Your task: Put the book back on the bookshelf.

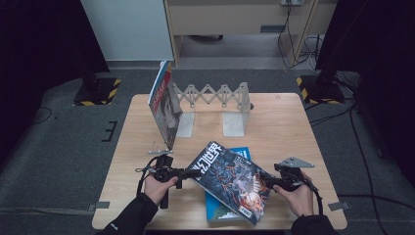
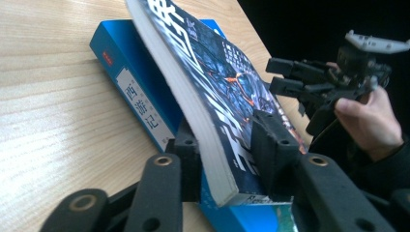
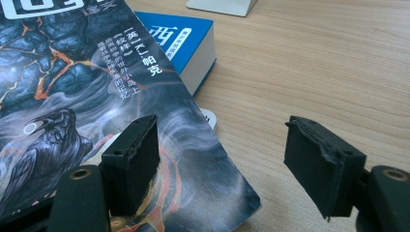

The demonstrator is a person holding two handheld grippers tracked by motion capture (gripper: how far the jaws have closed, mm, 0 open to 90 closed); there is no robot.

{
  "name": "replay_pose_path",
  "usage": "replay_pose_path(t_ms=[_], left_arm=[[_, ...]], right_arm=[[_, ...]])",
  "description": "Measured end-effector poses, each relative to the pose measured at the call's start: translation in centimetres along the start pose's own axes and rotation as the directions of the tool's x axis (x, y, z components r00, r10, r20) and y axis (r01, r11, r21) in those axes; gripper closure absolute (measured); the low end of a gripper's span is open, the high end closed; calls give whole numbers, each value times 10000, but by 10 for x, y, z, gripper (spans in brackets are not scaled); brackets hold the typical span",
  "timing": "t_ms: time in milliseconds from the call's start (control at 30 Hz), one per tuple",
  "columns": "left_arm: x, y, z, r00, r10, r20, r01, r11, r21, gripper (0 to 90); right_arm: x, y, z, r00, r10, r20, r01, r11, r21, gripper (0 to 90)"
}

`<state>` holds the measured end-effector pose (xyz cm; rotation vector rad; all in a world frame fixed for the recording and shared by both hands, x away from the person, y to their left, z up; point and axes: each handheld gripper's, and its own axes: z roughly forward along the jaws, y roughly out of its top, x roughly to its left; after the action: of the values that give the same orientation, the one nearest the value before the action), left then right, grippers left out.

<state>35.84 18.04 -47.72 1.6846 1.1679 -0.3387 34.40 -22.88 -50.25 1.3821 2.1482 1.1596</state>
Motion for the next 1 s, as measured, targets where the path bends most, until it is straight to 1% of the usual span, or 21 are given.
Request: replay_pose_path(t_ms=[33,100,133,167,233,333,367,433,567,700,800,900,1000], left_arm=[[-1,0,0,10000,-65,4,65,10000,-40,680],[-2,3,0,9996,-295,-39,295,9995,-75,688],[-3,3,-1,9994,-336,-57,336,9994,-100,696],[-4,4,-1,9992,-393,-58,392,9991,-137,703],[-8,8,-2,9992,-400,-81,399,9990,-186,713],[-13,12,-3,9991,-411,-70,409,9987,-289,733],[-16,14,-4,9992,-400,-73,398,9987,-313,737],[-19,18,-5,9992,-388,-83,384,9985,-378,748],[-24,25,-7,9990,-443,-46,440,9979,-471,765],[-27,31,-10,9979,-637,91,642,9962,-590,788],[-32,38,-12,9969,-745,241,761,9944,-737,803],[-38,44,-13,9975,-609,351,637,9943,-854,813],[-45,49,-13,9983,-465,346,497,9937,-999,818]], right_arm=[[-1,0,0,9999,163,-51,-164,9998,-127,283],[-2,0,0,9997,244,-88,-246,9995,-174,283],[-2,0,-1,9994,335,-102,-337,9992,-219,283],[-2,1,-1,9996,296,-44,-297,9993,-246,283],[-3,1,-2,9995,290,102,-287,9991,-327,283],[-8,4,-7,9982,416,438,-383,9965,-741,282],[-10,4,-8,9978,412,520,-370,9961,-797,282],[-17,3,-11,9955,557,768,-488,9948,-889,281],[-29,0,-14,9917,764,1030,-687,9947,-761,281],[-40,-4,-15,9876,943,1256,-872,9943,-609,280],[-47,-6,-15,9844,1049,1415,-987,9938,-501,277],[-52,-9,-14,9827,1032,1537,-1001,9946,-282,266],[-58,-12,-12,9803,1025,1690,-1036,9946,-20,258]])
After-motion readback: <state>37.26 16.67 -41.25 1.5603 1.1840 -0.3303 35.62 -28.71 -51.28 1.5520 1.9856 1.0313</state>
